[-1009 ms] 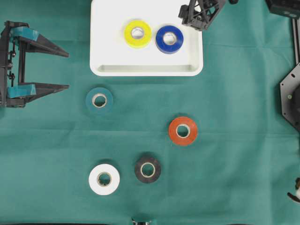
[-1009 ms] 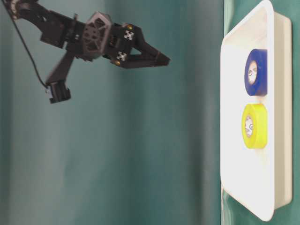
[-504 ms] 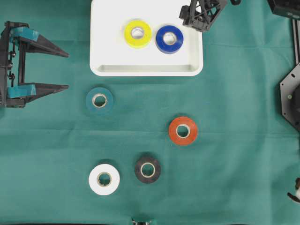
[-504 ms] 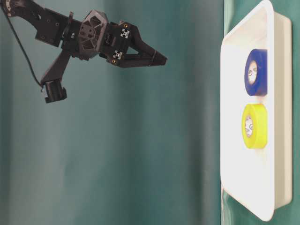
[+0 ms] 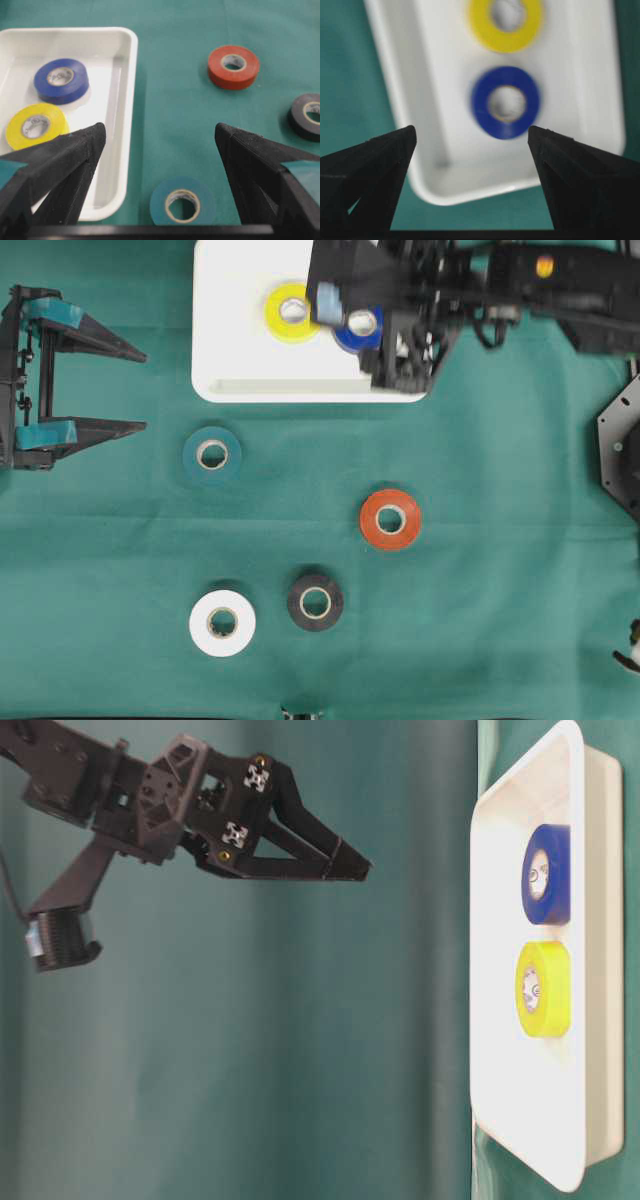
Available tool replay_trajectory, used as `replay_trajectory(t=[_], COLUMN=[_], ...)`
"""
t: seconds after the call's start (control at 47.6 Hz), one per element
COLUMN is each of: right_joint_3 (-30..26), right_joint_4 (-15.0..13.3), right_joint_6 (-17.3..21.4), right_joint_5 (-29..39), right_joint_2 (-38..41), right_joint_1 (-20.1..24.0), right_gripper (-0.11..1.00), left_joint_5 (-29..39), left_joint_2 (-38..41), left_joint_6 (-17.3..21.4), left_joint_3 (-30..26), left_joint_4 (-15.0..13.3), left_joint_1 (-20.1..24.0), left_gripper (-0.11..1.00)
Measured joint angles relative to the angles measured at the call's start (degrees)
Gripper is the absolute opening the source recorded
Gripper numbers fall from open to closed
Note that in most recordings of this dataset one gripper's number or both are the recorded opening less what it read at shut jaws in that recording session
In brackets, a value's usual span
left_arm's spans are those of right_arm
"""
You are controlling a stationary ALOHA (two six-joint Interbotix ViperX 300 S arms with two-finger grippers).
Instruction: Pick up the tape from a random location and place it into the white case.
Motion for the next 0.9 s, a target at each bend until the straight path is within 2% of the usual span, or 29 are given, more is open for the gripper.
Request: replay_trajectory(t=[0.252,0.609,0.756,0.904], right_joint_3=[0.00,0.62,4.75,11.51], right_joint_4=[0.00,0.00,0.09,0.00], right_joint_6=[2.72,2.90,3.34,5.19], right_joint_5=[-0.09,-0.18,-1.85,-7.47], right_joint_2=[0.00,-0.88,-5.10,-12.39], right_joint_1=[6.68,7.38,8.09,8.09], right_gripper=[0.91,0.90,0.90,0.90], left_joint_5=[0.18,0.26,1.49,2.37], left_joint_2=[0.00,-0.09,-0.09,-0.26], left_joint_6=[0.00,0.00,0.00,0.00], left_joint_3=[-0.09,-0.09,0.00,-0.09], left_joint_4=[0.00,0.00,0.00,0.00], left_joint_1=[0.00,0.00,0.00,0.00], left_gripper=[0.98,0.98,0.98,0.98])
